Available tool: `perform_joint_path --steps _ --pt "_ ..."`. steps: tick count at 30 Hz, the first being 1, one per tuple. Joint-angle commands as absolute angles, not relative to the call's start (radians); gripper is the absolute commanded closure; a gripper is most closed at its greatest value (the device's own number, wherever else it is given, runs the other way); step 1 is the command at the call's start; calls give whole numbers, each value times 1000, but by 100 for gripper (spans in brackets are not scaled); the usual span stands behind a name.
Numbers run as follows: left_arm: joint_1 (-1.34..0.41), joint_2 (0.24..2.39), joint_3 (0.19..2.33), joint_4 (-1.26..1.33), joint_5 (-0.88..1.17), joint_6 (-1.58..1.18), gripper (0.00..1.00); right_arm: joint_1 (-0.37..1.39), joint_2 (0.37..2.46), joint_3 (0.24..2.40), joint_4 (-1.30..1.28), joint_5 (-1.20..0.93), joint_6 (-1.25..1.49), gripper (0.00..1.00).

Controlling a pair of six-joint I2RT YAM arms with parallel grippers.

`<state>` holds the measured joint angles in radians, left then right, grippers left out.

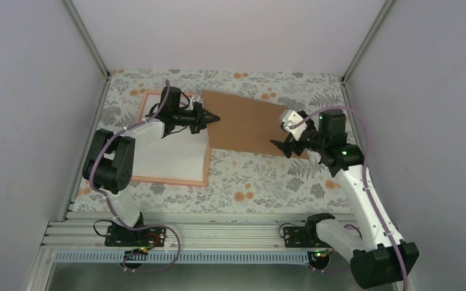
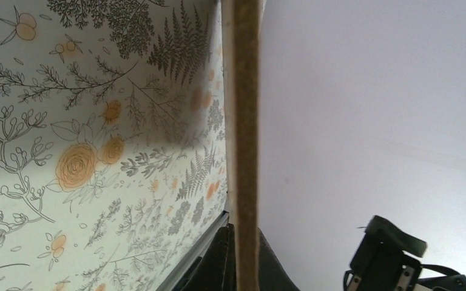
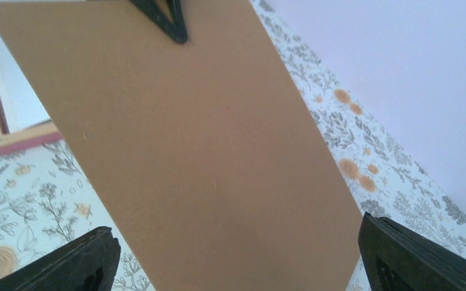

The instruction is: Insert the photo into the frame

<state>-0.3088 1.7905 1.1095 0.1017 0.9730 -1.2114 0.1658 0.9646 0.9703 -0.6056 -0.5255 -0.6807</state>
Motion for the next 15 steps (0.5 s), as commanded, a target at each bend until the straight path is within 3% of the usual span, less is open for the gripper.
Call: perform_joint_path --steps 1,9,15 --pt "-299 1725 1093 229 1048 -1323 98 263 1000 916 -528 -336 -736 3" --pt "-275 1753 1064 308 1069 -1420 98 466 1095 909 -490 -183 -832 4" --pt "-268 1767 1049 373 1093 -1479 98 575 1133 800 -316 17 -876 9"
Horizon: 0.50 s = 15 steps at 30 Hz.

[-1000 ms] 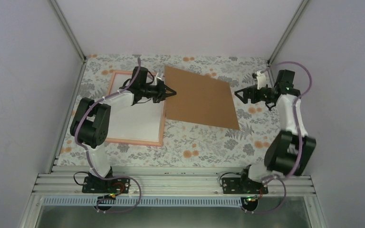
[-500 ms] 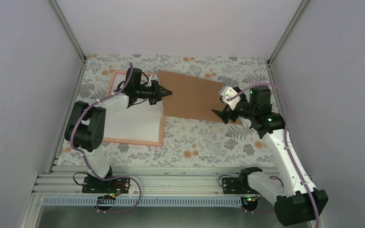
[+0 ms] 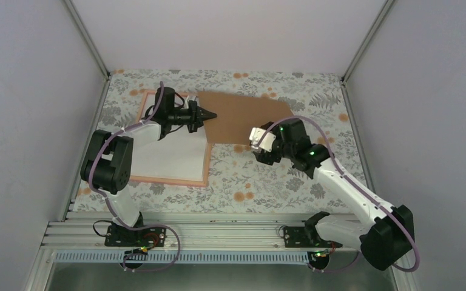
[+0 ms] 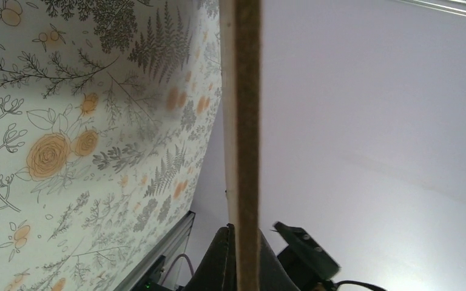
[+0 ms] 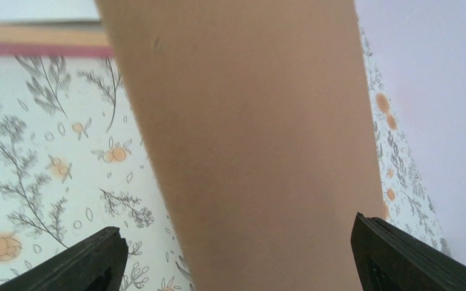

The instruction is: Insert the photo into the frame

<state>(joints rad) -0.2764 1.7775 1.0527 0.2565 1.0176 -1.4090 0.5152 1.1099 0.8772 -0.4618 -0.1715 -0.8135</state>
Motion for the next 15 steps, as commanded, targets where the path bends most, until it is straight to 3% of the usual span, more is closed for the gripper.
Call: perform_joint_path --steps 1,6,10,15 --pt "-268 1768 1044 376 1095 -1485 98 588 1139 777 -273 55 -893 10" --pt "-266 1772 1016 387 1093 -1501 98 619 1157 711 -38 223 -935 27" --pt "-267 1784 1003 398 1093 -1510 98 628 1179 671 109 297 -981 31" --pt "-268 1791 1001 403 1094 -1513 98 637 1205 659 185 312 -1002 57"
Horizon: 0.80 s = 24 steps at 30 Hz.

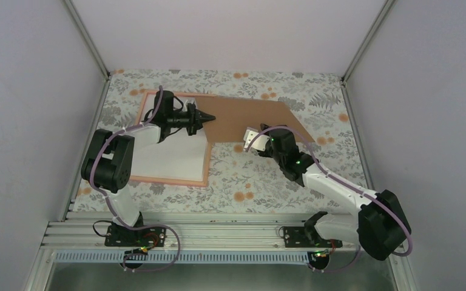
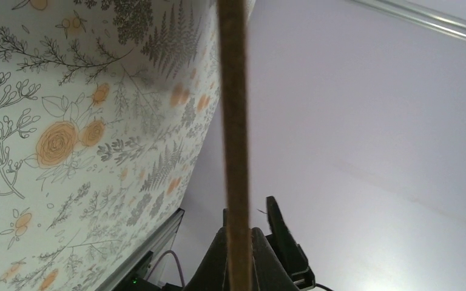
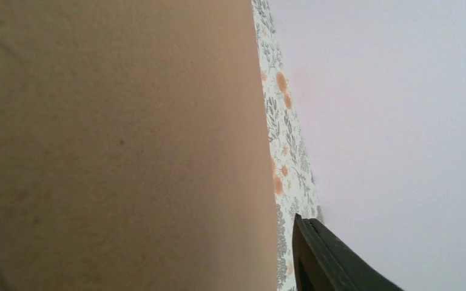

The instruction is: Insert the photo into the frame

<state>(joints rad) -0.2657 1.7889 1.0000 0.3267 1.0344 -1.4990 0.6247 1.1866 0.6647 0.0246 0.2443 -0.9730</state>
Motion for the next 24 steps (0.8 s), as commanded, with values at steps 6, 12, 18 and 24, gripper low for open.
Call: perform_joint_path --steps 6,12,18,24 --pt "-267 1794 1025 359 1093 -1452 91 637 1210 716 69 259 -959 92" --pt "-245 1784 1129 162 1049 -1221 51 608 1192 822 -83 212 -865 96" --pt "-199 1761 1255 -81 924 -925 0 494 1172 1000 -258 49 -692 96" --pt "-131 1739 1415 -271 801 -669 0 350 1151 1168 -404 -186 -467 96"
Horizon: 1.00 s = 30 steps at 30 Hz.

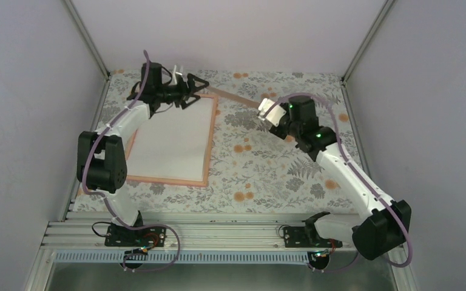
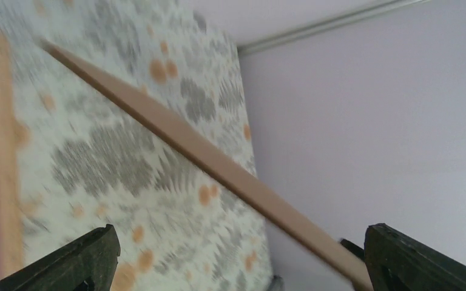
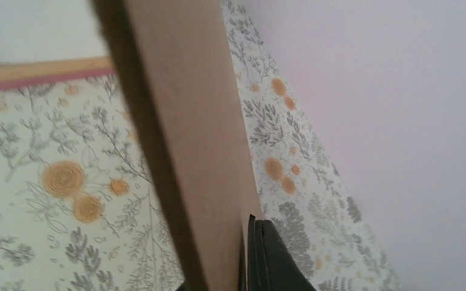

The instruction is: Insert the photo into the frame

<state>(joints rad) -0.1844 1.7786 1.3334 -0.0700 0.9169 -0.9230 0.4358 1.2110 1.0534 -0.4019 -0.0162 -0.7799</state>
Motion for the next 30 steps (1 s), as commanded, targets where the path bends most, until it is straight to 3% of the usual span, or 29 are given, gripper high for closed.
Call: perform_joint_path --steps 1,9,15,23,30 --pt "-117 1734 1443 -300 774 -623 0 321 1148 1186 -416 -228 -424 96" --pt "75 1768 1642 -586 650 -174 0 105 1165 1279 -496 -563 -133 96" --pt "240 1791 1605 -655 588 214 0 -51 1201 1276 -477 -820 46 96" --pt "469 1904 1588 -731 600 404 0 -204 1228 1147 -318 -1053 307 96" --pt "516 2026 1631 -833 675 521 0 -294 1262 1078 -209 -1174 458 96"
